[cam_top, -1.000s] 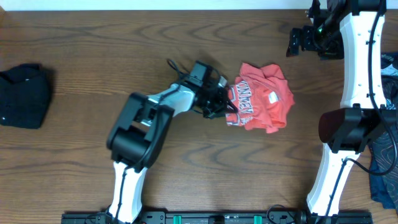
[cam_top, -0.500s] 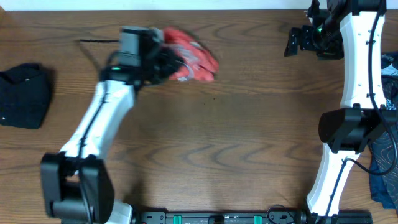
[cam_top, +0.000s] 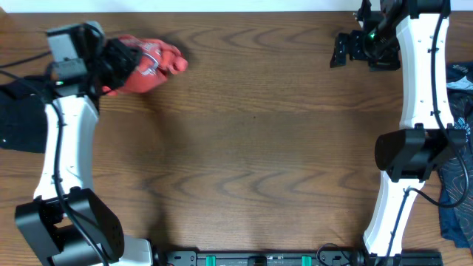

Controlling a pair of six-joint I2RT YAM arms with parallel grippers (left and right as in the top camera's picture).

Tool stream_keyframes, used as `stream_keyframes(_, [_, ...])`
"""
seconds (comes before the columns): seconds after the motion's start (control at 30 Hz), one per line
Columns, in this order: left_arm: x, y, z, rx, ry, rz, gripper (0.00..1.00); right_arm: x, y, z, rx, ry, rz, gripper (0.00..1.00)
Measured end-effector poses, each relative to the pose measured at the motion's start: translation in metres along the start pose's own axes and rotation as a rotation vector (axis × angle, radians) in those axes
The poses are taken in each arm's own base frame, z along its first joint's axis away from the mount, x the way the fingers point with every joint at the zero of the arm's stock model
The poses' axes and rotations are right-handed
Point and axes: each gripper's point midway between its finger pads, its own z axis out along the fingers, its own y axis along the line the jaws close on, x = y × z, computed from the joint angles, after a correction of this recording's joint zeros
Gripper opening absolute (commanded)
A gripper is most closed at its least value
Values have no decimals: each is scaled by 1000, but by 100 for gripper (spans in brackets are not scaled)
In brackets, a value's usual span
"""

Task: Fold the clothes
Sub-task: 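Carry the red shirt bundle with the left gripper to the table's left edge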

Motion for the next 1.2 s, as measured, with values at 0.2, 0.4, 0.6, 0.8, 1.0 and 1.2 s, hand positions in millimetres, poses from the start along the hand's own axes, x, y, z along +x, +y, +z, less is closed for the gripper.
stream_keyframes(0.2, [-56,-7,-35,17,-138,38,6,2,10,2,-3,5,-23,99])
stream_keyframes(0.4, [-95,18,-67,-19,-244,14,6,3,20,4,-6,8,-39,99])
stream_keyframes(0.6, [-118,49,-93,-70,-312,-10,6,4,29,5,-8,9,-55,99])
stream_keyframes(0.8, [-135,64,-106,-87,-366,23,6,5,42,7,-13,7,-77,99])
stream_keyframes(1.0, [-160,80,-111,-89,-439,59,6,7,50,9,-15,11,-91,99])
stream_keyframes(1.2, [-179,112,-113,-153,-472,28,6,9,59,10,-17,15,-103,99])
